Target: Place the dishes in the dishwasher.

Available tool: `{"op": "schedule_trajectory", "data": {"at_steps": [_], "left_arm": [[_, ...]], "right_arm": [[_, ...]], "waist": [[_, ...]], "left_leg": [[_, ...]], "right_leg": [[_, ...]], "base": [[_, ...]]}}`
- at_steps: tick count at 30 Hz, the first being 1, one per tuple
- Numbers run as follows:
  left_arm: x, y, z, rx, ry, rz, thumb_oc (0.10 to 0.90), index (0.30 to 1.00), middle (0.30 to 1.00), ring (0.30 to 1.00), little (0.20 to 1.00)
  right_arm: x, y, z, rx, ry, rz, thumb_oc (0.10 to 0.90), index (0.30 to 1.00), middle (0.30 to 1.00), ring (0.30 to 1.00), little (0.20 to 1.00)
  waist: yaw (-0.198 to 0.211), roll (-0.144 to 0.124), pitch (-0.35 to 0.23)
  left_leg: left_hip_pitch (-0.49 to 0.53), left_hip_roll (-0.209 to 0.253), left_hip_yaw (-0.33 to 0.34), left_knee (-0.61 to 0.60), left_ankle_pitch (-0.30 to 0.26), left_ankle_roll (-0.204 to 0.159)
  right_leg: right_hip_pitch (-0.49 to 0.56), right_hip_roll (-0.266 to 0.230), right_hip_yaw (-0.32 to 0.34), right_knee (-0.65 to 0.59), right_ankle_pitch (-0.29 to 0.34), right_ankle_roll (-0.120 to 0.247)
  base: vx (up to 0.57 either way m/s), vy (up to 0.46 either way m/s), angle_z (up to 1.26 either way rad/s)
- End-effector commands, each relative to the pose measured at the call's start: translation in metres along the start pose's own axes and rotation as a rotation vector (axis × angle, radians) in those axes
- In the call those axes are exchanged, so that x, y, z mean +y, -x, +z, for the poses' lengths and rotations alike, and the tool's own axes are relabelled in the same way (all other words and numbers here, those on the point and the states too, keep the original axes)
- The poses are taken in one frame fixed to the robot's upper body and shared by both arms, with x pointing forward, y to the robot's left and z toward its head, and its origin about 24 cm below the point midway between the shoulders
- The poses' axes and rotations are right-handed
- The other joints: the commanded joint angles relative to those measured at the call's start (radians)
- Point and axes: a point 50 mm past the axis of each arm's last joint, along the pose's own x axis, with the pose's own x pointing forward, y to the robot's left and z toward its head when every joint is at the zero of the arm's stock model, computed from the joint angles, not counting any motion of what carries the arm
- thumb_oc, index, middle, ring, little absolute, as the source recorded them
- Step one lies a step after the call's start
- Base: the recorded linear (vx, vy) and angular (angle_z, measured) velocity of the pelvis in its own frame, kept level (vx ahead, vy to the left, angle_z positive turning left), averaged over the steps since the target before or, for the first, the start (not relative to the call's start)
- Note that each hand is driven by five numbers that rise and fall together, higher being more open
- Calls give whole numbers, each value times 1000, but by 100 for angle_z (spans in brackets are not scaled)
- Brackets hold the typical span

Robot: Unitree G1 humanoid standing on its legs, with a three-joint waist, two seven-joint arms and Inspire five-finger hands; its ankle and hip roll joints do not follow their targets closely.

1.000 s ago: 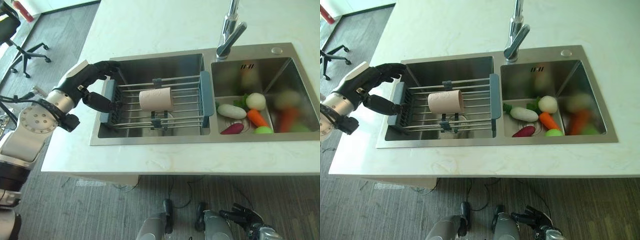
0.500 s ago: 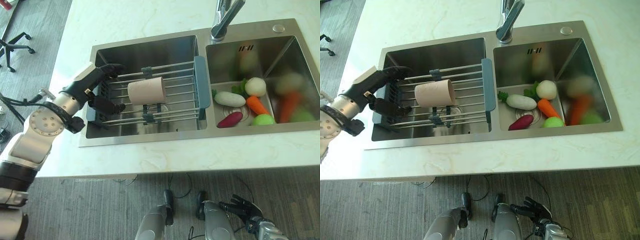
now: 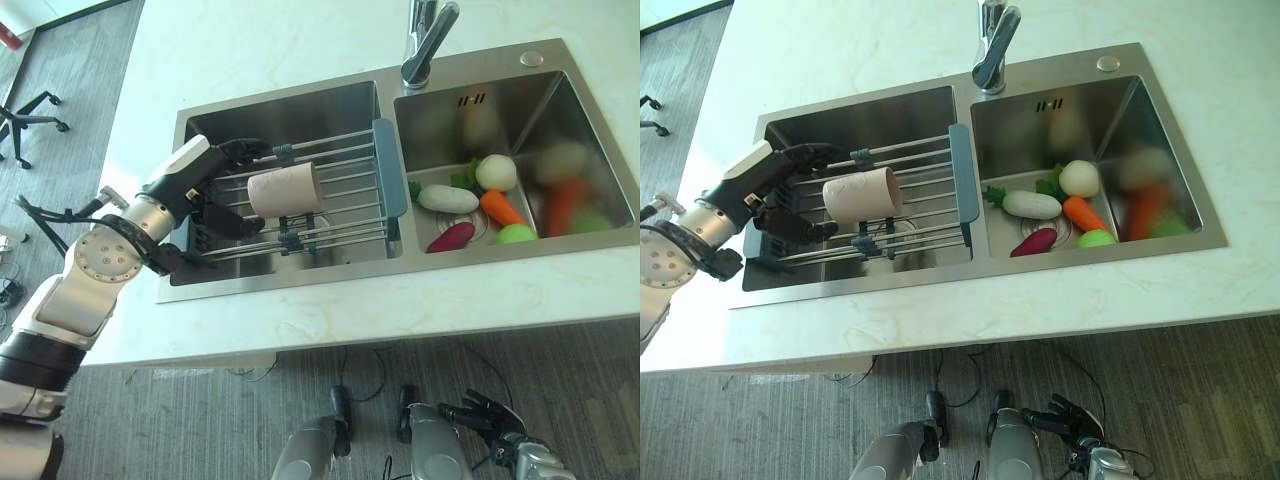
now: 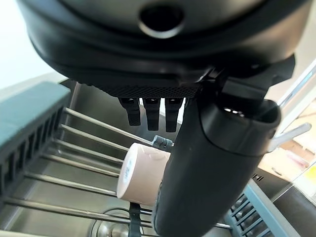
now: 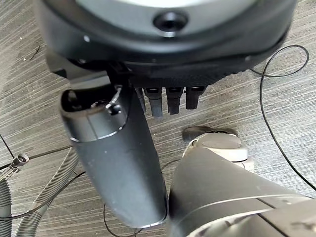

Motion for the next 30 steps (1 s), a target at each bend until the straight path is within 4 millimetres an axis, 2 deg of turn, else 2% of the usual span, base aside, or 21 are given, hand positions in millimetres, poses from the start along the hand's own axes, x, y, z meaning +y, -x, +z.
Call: {"op": "schedule_trajectory", "data": {"at_steps": [1, 17, 20, 22, 30], "left_arm": [[46, 2, 33, -172, -43, 233, 800, 900, 900, 900, 900], [43, -5, 42, -174, -118, 224, 800, 900, 900, 900, 900], [42, -7, 40, -153, -136, 212, 800, 900, 900, 900, 900], [41, -8, 38, -122, -294, 206, 800, 900, 900, 900, 900], [50, -8, 24, -14, -332, 224, 800, 900, 900, 900, 900]], "right_arm": [[-19, 13, -34, 107, -13, -58, 800, 900, 900, 900, 900], [-24, 13, -28, 82, -16, -65, 800, 900, 900, 900, 900], [-25, 12, -25, 76, -14, -68, 800, 900, 900, 900, 900], [-26, 12, -22, 71, -9, -72, 800, 900, 900, 900, 900], [-29, 11, -14, 48, -19, -74, 800, 900, 900, 900, 900]], "waist": [[-19, 12, -35], [-47, 17, -5], [-51, 20, 1], [-58, 22, 8], [-60, 25, 36]], "left_leg": [[-50, 19, -37, 84, -75, -36], [-54, 19, -24, 84, -76, -32], [-55, 20, -21, 84, -76, -32], [-58, 21, -17, 84, -74, -33], [-71, 22, -9, 84, -72, -31]], "right_leg": [[60, -22, 40, -84, -2, 92], [37, -19, 64, -84, 8, 93], [32, -19, 66, -84, 10, 93], [26, -20, 70, -84, 14, 95], [8, -25, 70, -84, 22, 97]], "base": [[23, 6, -10], [1, 1, -9], [-11, 10, -6], [-18, 13, -8], [-19, 12, -4]]}}
